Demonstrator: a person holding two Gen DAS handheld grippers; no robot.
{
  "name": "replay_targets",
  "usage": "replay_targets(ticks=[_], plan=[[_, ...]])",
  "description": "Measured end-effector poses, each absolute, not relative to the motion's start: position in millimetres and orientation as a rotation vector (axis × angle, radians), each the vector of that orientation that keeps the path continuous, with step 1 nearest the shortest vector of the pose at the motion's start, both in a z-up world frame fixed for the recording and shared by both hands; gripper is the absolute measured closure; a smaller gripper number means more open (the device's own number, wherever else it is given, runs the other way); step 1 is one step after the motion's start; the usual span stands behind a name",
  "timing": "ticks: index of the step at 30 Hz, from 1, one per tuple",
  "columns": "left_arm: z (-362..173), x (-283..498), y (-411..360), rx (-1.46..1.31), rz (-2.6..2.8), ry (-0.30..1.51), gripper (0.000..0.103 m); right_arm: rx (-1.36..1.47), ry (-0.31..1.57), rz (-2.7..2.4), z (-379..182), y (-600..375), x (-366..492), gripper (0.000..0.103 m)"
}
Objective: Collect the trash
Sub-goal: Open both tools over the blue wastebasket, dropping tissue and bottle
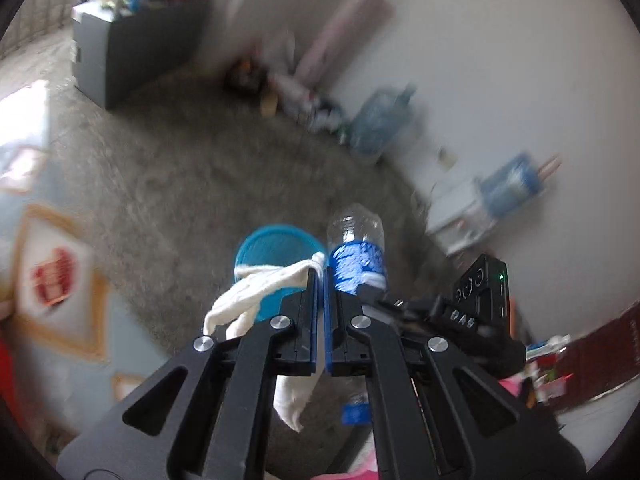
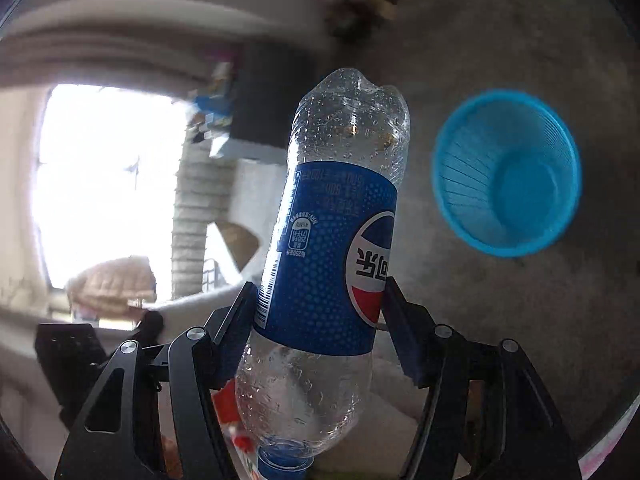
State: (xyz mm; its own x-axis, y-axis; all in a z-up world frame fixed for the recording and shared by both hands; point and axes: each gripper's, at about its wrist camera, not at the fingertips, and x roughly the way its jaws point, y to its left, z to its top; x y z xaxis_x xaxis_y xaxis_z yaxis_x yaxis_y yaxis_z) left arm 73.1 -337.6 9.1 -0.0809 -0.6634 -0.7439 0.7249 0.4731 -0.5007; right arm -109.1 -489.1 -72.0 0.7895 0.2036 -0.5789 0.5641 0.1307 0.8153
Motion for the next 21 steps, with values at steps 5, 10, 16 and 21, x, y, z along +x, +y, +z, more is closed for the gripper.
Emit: replay_targets(ticks=[5, 10, 16, 21], plan=[[-65, 66, -428, 0.285, -1.114, 1.293, 0.102, 1.599, 0.706, -0.418, -157, -521, -108, 0.041], [-131, 70, -485, 0.392, -1.078, 1.353, 0.092, 1.736, 0.734, -0.489, -236, -552, -101, 0.039], [-153, 73, -508, 0.399, -1.041, 1.351, 0.052, 1.848, 0.794, -0.57, -310, -578, -96, 0.03], [-143, 73, -507, 0.37, -1.067, 1.292, 0.047, 1.825, 0.827, -0.594, -323, -578, -88, 0.03]])
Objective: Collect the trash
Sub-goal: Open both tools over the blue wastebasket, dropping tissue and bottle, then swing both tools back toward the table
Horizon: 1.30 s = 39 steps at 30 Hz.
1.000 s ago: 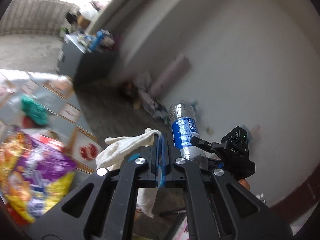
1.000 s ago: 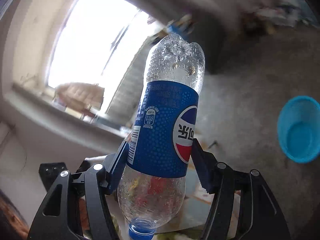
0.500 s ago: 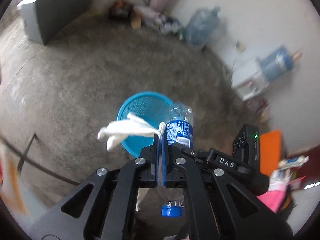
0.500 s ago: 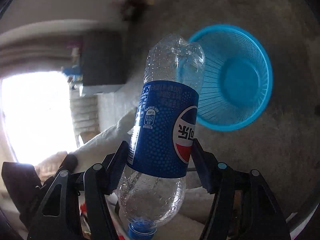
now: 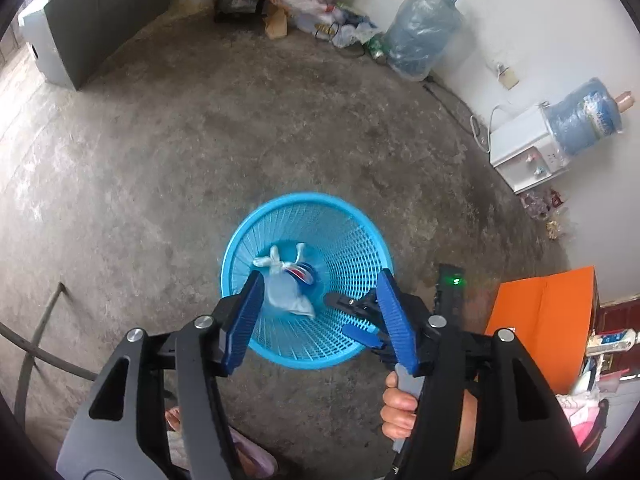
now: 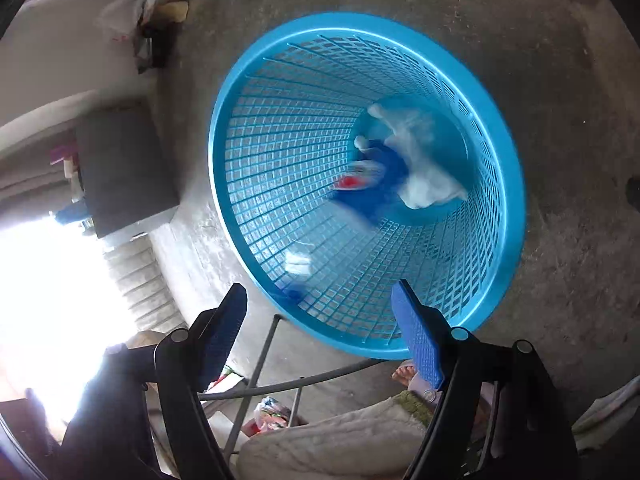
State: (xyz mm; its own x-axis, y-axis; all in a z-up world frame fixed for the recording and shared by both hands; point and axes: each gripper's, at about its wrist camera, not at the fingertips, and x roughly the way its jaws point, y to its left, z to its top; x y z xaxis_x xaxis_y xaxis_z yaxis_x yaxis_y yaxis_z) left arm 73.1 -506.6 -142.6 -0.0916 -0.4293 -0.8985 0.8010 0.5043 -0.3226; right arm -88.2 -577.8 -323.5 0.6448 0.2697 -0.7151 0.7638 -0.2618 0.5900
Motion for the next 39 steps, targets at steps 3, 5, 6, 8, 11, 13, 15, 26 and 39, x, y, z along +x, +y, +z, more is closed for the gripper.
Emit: replay_targets(ticks=[3, 5, 6, 8, 11, 13, 15, 26, 39], plan=[[-127, 68, -498, 0.366, -1.084, 1.241, 0.046, 1.786, 0.843, -0.598, -325, -569, -88, 0.03], [-116, 66, -492, 0.358, -1.094, 1.217, 0.046, 1.747, 0.843, -0.6, -314, -564, -82, 0.03], [-108, 64, -486, 0.347, -1.101, 1.203, 0.046, 1.725, 0.84, -0.598, -318, -563, -95, 0.03], [-91, 60, -471, 0.325, -1.115, 1.17, 0.045, 1.662, 0.837, -0.609, -300, -560, -95, 0.03], [-64, 54, -450, 0.295, -1.132, 1.124, 0.039, 1.533, 0.829, -0.639, -265, -550, -97, 0.03], [-43, 49, -429, 0.281, -1.145, 1.094, 0.037, 1.437, 0.817, -0.662, -242, -546, -94, 0.03], [-22, 44, -408, 0.278, -1.151, 1.041, 0.033, 1.321, 0.806, -0.684, -210, -535, -90, 0.029], [59, 41, -271, 0.219, -1.09, 0.88, 0.014, 0.69, 0.71, -0.776, -37, -462, -65, 0.008], [129, 80, -58, 0.001, -0.808, 0.661, 0.009, 0.338, 0.583, -0.571, 72, -360, -30, 0.007]])
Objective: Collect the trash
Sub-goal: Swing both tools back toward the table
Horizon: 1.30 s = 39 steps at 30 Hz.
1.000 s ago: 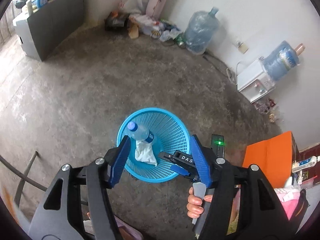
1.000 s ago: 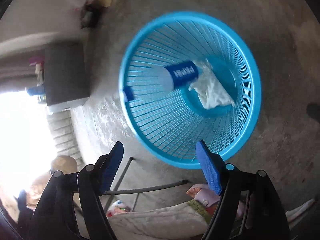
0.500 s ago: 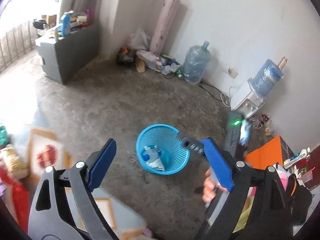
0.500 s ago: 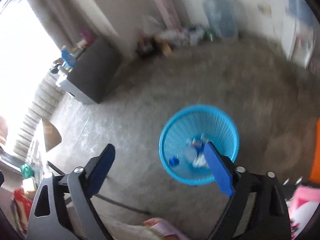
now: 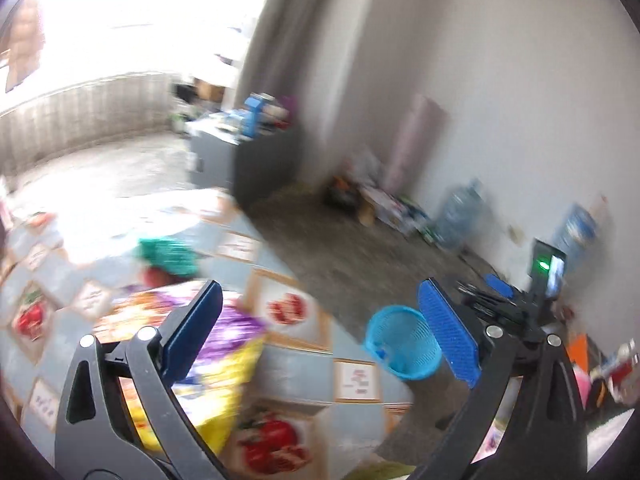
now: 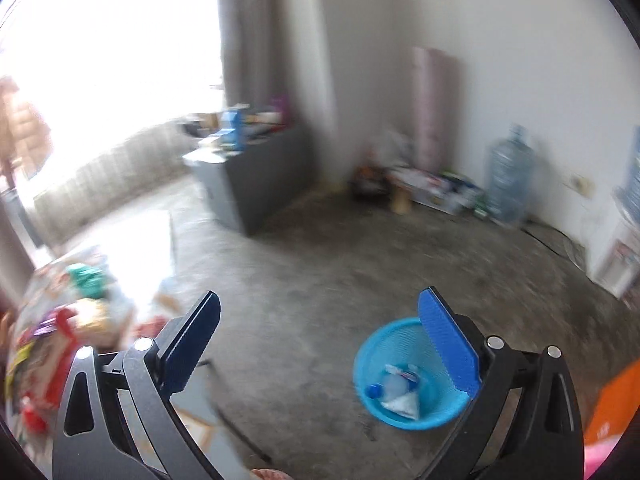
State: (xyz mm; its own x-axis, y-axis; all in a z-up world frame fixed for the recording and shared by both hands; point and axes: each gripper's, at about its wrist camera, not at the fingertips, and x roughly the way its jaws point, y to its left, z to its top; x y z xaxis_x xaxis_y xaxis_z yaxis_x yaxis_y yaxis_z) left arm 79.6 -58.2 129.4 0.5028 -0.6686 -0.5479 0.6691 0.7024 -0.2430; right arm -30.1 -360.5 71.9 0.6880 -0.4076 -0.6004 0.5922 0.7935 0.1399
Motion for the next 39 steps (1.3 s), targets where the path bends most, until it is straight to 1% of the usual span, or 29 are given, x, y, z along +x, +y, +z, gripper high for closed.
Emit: replay_targets(ticks=[4, 9, 14, 19, 20, 21, 23, 28, 29, 30, 35, 38, 39], plan=[[135, 91, 9, -0.075, -0.689, 0.592, 0.009, 0.282, 0.534, -0.468, 92, -334, -21, 0.007], [131, 100, 82, -0.163, -0.492, 0.577, 0.009, 0.277, 0.475, -0.338, 111, -301, -17, 0.007], [112, 93, 139, -0.224, -0.414, 0.571, 0.009, 0.3, 0.531, -0.146, 108, -265, -4, 0.007], [82, 73, 154, -0.164, -0.387, 0.603, 0.009, 0.313, 0.605, 0.026, 95, -221, 8, 0.007], [74, 69, 155, -0.147, -0.387, 0.609, 0.009, 0.308, 0.623, 0.055, 90, -212, 10, 0.008], [68, 64, 160, -0.139, -0.389, 0.611, 0.009, 0.309, 0.644, 0.081, 83, -204, 12, 0.012], [55, 59, 164, -0.125, -0.392, 0.623, 0.009, 0.334, 0.696, 0.124, 70, -195, 17, 0.014], [19, 60, 175, -0.157, -0.386, 0.708, 0.009, 0.41, 0.838, 0.141, 25, -192, 30, 0.03], [11, 62, 176, -0.167, -0.39, 0.727, 0.009, 0.432, 0.873, 0.144, 16, -193, 33, 0.035], [6, 64, 177, -0.171, -0.392, 0.738, 0.009, 0.457, 0.902, 0.151, 7, -193, 36, 0.038], [-11, 71, 173, -0.138, -0.405, 0.78, 0.009, 0.515, 0.98, 0.177, -17, -188, 46, 0.044], [-18, 74, 165, -0.113, -0.418, 0.801, 0.016, 0.513, 0.983, 0.19, -16, -187, 48, 0.045], [-20, 75, 163, -0.108, -0.423, 0.806, 0.02, 0.513, 0.976, 0.194, -14, -188, 49, 0.045]])
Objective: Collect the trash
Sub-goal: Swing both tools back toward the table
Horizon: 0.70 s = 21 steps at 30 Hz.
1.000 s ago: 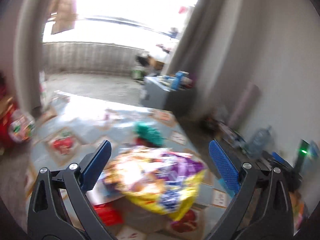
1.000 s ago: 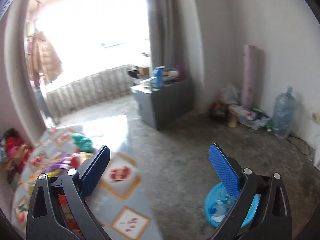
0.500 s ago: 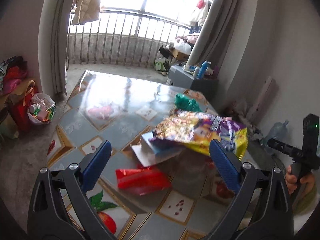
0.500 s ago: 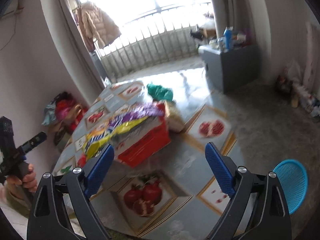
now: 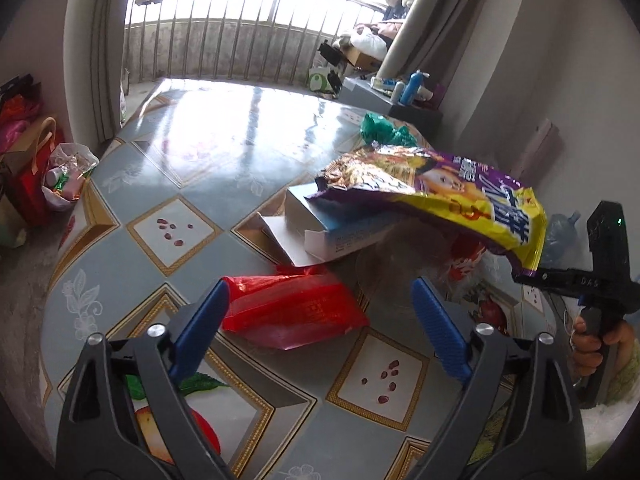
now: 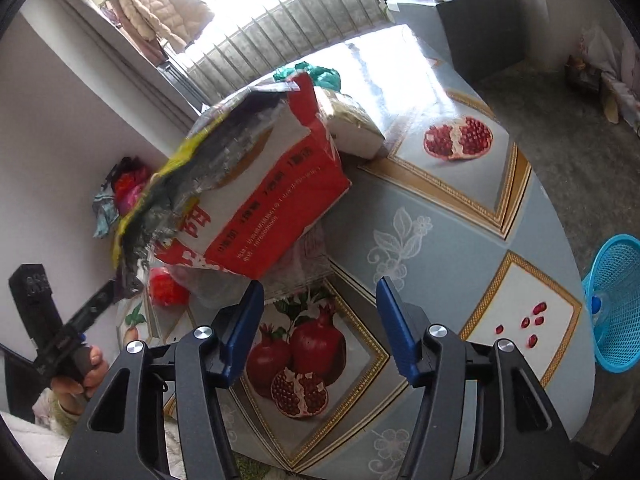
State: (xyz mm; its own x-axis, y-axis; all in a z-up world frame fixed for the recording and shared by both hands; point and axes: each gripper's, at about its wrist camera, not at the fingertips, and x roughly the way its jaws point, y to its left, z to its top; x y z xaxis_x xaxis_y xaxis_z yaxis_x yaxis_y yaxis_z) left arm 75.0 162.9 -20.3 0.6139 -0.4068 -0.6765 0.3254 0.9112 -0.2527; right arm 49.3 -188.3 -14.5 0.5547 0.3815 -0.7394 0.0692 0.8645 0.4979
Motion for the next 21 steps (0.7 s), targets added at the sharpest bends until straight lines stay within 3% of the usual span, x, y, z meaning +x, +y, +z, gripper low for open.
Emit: replay_targets(ticks=[9, 21], plan=[[-44, 89, 143, -0.013, -0.399, 0.874, 0.037, 0.659, 0.833, 0.343, 23, -203, 45, 0.046], [-40, 93, 158, -0.09, -0.384, 0.887, 0.053, 0.836, 0.862, 0.466, 14, -189, 71, 0.056]])
